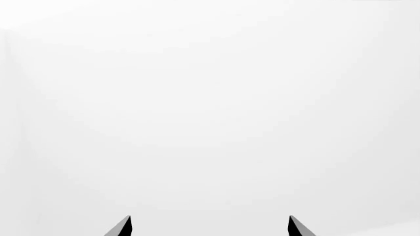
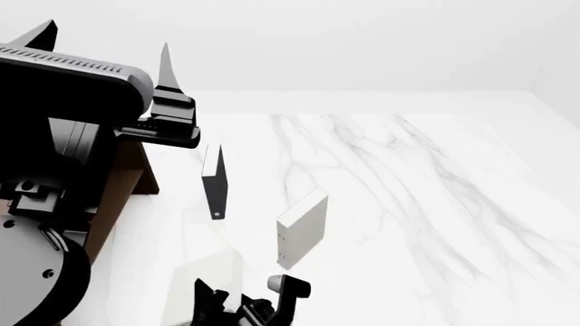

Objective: Pick up the book on the right and place it under the cabinet shelf.

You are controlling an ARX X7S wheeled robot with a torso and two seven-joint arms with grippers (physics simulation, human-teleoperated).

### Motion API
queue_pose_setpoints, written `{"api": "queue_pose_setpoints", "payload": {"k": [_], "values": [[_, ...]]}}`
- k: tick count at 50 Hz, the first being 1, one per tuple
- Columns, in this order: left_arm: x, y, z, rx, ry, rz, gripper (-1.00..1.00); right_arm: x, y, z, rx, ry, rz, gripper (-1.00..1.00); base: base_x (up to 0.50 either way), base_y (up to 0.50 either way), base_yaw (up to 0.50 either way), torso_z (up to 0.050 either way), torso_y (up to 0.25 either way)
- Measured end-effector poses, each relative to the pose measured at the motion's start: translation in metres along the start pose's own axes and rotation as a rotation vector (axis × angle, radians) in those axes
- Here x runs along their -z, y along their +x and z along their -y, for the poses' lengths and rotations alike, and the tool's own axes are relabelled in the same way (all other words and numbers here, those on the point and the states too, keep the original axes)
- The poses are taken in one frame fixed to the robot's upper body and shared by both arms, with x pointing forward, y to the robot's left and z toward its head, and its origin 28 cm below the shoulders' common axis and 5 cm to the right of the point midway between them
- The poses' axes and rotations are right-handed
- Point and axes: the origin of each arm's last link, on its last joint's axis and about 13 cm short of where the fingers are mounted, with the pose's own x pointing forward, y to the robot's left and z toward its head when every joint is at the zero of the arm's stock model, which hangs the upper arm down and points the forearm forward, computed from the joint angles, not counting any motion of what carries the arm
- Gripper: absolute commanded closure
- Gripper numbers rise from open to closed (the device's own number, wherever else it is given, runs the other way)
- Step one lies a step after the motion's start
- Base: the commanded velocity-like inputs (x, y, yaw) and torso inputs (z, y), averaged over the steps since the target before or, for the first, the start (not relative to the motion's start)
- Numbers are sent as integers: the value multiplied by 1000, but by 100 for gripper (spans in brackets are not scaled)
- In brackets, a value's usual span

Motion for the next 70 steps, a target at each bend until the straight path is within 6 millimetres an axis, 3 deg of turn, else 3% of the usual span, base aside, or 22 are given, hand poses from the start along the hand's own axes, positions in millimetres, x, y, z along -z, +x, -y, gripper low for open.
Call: {"api": "queue_pose_setpoints", "payload": {"k": [21,46,57,70], "values": [[0,-2,-1,-2,-8,10,-100,-5,0,-13,-24,-261,14,-100,0,0,0,0,0],[1,-4,0,1,-13,15,-100,-31,-28,-30,-33,-451,109,-100,0,0,0,0,0],[2,-4,0,2,-15,14,-100,-44,-47,-49,-61,-535,149,-100,0,0,0,0,0],[2,-5,2,8,-28,16,-100,-77,-73,-90,-140,-675,202,-100,0,0,0,0,0]]}}
